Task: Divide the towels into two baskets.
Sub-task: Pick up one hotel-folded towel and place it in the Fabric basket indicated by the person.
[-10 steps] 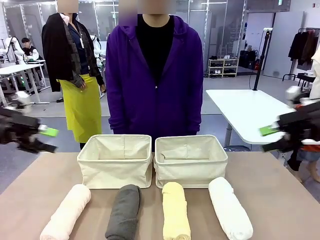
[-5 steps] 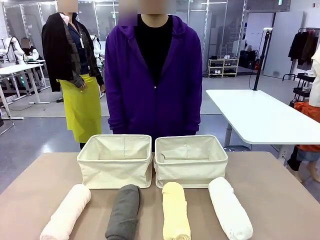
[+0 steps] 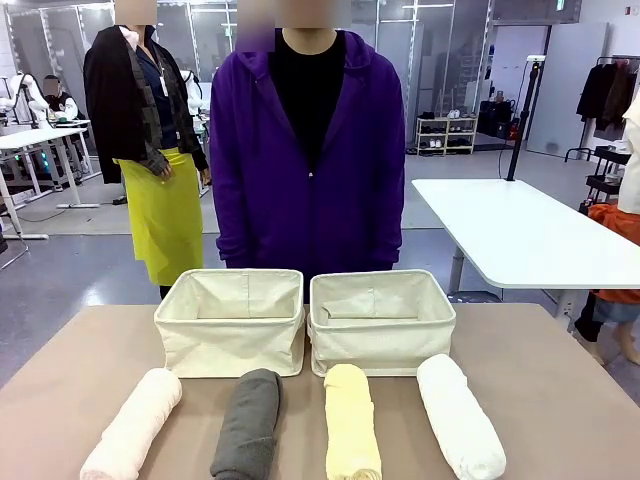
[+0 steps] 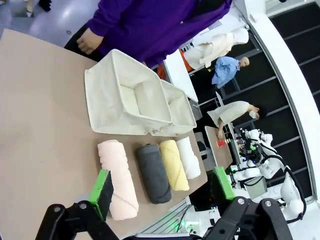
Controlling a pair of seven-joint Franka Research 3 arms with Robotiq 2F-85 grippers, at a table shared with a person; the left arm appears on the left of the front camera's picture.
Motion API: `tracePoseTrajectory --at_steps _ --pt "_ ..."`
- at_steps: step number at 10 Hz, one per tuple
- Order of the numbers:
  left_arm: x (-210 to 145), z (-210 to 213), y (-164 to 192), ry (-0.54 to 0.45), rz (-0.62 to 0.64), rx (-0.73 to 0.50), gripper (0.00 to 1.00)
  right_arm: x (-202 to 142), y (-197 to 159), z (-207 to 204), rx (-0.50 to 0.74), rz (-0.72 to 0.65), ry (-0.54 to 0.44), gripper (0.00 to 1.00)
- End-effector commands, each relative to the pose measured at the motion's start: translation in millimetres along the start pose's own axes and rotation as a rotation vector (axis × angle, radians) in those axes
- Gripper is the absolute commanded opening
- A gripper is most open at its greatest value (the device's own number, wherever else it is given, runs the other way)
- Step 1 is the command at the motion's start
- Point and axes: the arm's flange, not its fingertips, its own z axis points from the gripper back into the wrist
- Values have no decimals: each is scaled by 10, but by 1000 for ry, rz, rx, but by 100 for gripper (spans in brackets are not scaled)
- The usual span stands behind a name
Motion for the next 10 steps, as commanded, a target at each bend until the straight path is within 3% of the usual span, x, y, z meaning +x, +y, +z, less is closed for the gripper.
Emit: tracePoseTrajectory --at_steps 1,2,10 --pt "43 -10 -113 7 -2 48 100 -19 133 -15 -22 4 14 100" --pt "0 0 0 0 0 0 100 0 0 0 0 0 0 100" --pt "0 0 0 0 0 0 100 0 0 0 0 0 0 100"
